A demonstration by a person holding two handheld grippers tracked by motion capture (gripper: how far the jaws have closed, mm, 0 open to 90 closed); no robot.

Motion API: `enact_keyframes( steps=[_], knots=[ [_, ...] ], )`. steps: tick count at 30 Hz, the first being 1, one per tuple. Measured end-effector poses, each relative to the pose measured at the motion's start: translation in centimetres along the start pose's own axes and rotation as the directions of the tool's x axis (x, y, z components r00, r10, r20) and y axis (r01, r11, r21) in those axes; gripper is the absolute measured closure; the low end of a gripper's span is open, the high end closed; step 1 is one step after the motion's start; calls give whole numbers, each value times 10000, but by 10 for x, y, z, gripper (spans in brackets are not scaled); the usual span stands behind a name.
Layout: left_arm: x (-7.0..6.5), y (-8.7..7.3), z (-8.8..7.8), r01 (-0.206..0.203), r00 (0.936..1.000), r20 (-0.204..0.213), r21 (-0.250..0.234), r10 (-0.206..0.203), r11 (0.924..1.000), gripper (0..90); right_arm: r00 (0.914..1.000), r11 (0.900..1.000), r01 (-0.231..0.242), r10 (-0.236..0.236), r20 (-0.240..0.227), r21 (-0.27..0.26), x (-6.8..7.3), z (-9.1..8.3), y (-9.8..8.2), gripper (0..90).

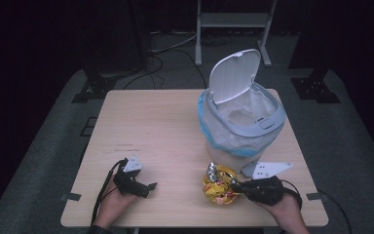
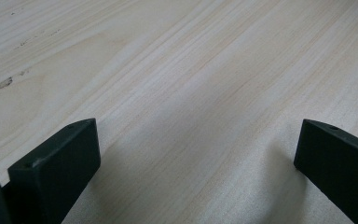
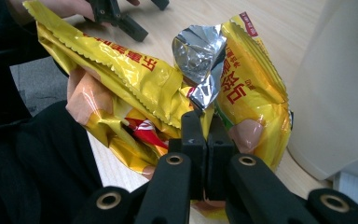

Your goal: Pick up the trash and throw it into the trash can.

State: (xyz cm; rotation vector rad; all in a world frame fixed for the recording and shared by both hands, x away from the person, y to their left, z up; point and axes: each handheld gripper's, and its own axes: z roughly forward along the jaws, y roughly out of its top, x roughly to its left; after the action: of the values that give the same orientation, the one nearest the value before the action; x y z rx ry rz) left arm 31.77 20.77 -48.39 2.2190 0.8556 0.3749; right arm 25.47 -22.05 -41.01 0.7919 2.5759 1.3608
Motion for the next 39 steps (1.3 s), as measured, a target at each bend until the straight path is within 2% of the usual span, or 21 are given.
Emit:
enact_keyframes(
  steps=[19, 26, 39],
  knots=[
    [0, 0, 0, -28, 10000, -2, 24, 28, 10000, 0, 9989, 9966, 456, -459, -22, -693, 10, -16, 26, 887],
    [0, 0, 0, -33, 10000, -3, 21, 33, 10000, 0, 9988, 9935, 441, -460, -159, -1052, 11, -25, 34, 888],
    [0, 0, 0, -33, 10000, 0, 25, 33, 10000, 0, 9967, 9789, 556, -662, -477, -1968, 15, -47, 57, 888]
  ],
)
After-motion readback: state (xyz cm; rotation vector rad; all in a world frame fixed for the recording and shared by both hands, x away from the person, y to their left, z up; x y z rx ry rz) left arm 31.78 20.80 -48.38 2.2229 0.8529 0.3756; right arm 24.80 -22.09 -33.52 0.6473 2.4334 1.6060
